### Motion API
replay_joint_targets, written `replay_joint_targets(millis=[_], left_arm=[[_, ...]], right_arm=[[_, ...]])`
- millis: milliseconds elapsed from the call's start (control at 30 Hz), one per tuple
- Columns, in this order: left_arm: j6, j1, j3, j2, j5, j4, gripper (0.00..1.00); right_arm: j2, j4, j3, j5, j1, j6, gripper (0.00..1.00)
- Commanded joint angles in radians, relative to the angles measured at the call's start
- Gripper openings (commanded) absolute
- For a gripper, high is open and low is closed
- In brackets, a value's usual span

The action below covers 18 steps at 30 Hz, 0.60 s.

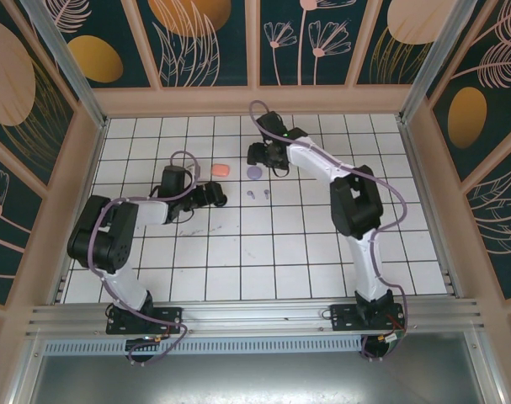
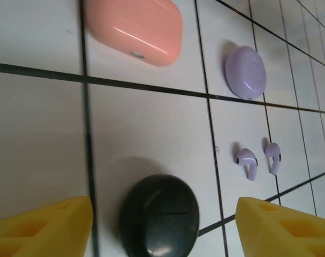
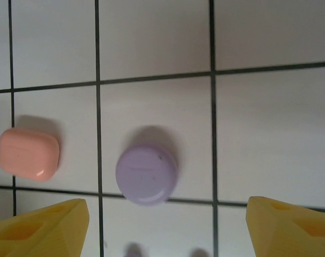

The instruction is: Insert wireless bluetooth earbuds into charging case

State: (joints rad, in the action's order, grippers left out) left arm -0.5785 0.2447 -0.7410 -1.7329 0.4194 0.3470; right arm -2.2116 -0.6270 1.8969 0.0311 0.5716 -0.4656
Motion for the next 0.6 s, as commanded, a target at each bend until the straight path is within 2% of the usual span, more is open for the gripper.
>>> replay_joint_targets(millis=[0,133,300,433,467,567], left_arm=[[0.042,-0.022,-0.025,0.094,-0.068,-0.088,0.73],[0.081,-0.025,-0.069,0.197,-0.124,-0.142,0.76],[0.127,-0.025,-0.127,0.301,-0.206,-0.152,0.78],[0.146,-0.025,-0.149,0.361,-0.248,-0.122,0.85],[0.141,-0.025,-0.146,0.375,-0.258,-0.108,0.97],[0.111,-0.026,-0.118,0.424,-0.292,-0.039,0.99]], right_arm=[[-0.086,-0.129,0.125,0.048,0.014,0.018,0.79],[-0.171,-0.194,0.233,0.077,0.032,0.021,0.8],[-0.228,-0.212,0.276,0.085,0.047,0.018,0.81],[-0.268,-0.225,0.307,0.094,0.057,0.019,0.8],[-0.278,-0.229,0.318,0.099,0.06,0.019,0.8],[-0.306,-0.238,0.344,0.104,0.065,0.015,0.77]])
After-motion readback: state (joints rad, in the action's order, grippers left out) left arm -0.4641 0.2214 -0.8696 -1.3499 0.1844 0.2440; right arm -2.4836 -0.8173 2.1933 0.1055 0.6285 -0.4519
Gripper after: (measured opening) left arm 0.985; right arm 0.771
